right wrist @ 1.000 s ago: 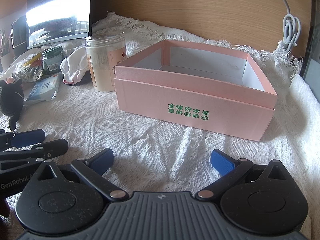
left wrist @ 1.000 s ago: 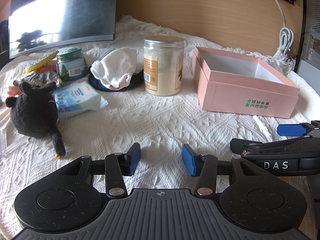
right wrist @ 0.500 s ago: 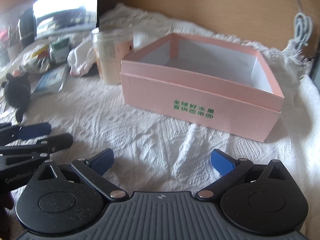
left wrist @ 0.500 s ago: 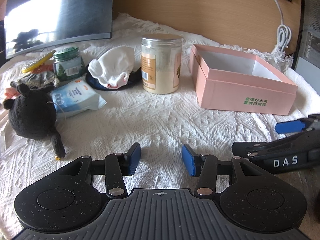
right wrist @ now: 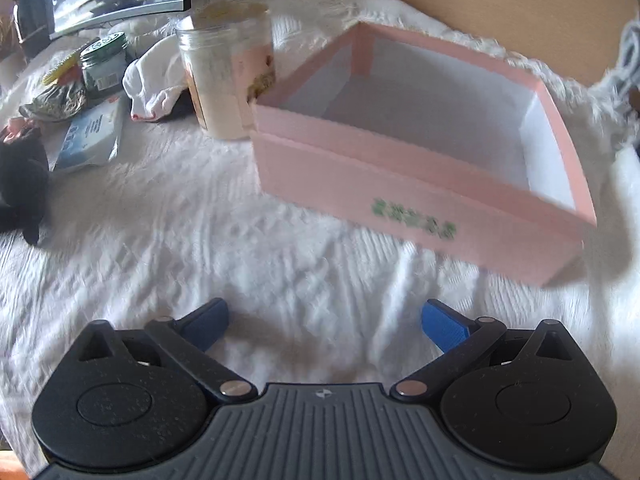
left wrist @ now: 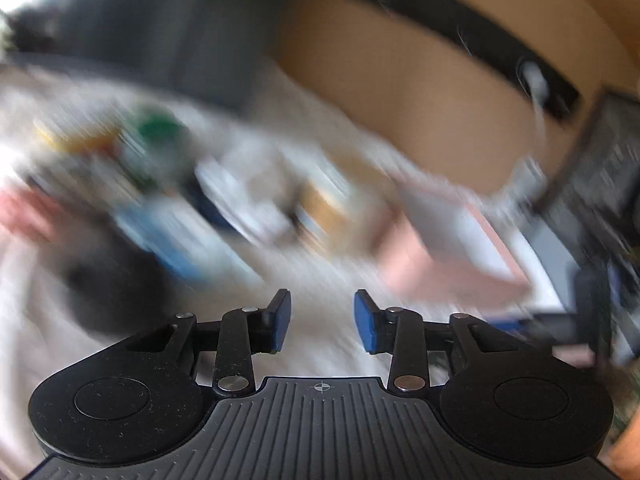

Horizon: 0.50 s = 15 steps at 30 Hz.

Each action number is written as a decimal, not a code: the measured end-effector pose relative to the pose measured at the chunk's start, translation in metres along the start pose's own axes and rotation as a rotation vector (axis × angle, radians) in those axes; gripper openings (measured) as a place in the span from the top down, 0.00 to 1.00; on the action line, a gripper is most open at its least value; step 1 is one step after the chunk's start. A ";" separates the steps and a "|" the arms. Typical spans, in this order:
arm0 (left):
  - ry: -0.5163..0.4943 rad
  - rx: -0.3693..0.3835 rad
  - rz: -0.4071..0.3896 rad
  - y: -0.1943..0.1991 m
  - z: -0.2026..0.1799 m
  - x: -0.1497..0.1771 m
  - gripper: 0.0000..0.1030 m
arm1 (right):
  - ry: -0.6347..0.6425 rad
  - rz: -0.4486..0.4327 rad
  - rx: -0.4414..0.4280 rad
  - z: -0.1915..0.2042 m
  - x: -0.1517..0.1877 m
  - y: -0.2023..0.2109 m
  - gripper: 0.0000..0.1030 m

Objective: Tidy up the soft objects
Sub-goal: 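Grasp the tape roll with the left tool while the right tool grasps the glittery round pad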

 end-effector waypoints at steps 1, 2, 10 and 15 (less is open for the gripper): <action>0.018 -0.077 -0.052 0.013 0.029 -0.016 0.59 | 0.003 -0.031 0.010 0.007 -0.007 0.006 0.03; 0.039 -0.139 -0.078 0.021 0.051 -0.027 0.59 | 0.008 -0.072 0.012 0.015 -0.015 0.013 0.03; 0.331 -0.497 -0.084 0.032 0.277 -0.070 0.61 | 0.040 -0.239 -0.055 0.099 -0.078 0.045 0.03; 0.241 -0.503 0.006 -0.002 0.309 -0.067 0.61 | 0.120 -0.218 -0.077 0.144 -0.098 0.037 0.03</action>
Point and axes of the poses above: each gripper's, at about its wrist camera, not at the fingertips, and y roughly against the way its jaws point, z to its left, x to its underside, the point moved 5 cm from there along -y, roughly the way its jaws point, and after that the axes turned 4 degrees about z, right-handed, at the moved point
